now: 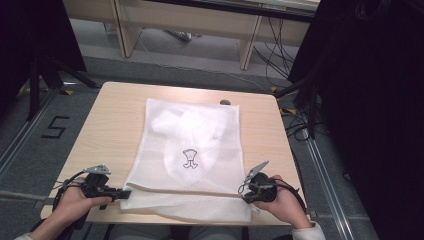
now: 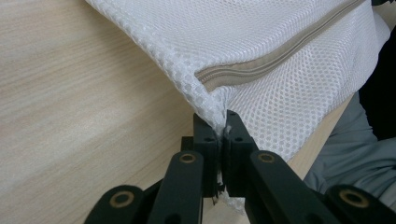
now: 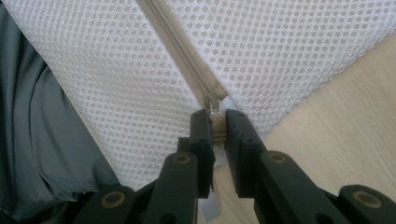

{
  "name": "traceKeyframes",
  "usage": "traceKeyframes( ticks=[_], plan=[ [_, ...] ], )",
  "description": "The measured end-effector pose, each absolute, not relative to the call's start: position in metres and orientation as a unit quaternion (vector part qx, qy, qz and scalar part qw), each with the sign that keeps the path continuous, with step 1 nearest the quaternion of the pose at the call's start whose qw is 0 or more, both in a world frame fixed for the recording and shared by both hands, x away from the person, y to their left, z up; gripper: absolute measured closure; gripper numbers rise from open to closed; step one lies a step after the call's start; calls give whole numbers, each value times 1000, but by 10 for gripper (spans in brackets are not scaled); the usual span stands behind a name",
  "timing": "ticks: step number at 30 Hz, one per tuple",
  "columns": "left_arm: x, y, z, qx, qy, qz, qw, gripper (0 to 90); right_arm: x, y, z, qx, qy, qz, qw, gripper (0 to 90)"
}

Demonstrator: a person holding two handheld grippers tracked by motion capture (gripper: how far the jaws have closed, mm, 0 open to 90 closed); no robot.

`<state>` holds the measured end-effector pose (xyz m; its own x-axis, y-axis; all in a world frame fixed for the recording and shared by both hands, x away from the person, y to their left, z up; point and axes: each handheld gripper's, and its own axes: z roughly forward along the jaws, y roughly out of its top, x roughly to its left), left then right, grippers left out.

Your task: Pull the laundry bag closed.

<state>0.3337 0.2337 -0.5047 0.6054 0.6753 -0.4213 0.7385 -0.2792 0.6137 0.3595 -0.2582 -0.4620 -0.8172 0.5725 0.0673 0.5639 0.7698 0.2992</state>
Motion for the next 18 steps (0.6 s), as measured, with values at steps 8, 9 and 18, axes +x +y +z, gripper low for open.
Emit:
traceKeyframes(
  ticks=[8,9,18],
  plan=[
    [332,230,-507,821,431,-5,375,741,360,-260,-463,316,935,163,9,729],
    [333,230,-507,821,429,-2,376,705,361,-262,-463,315,934,166,17,685],
    [337,236,-503,803,418,105,412,366,371,-285,-457,422,848,304,102,462]
  ],
)
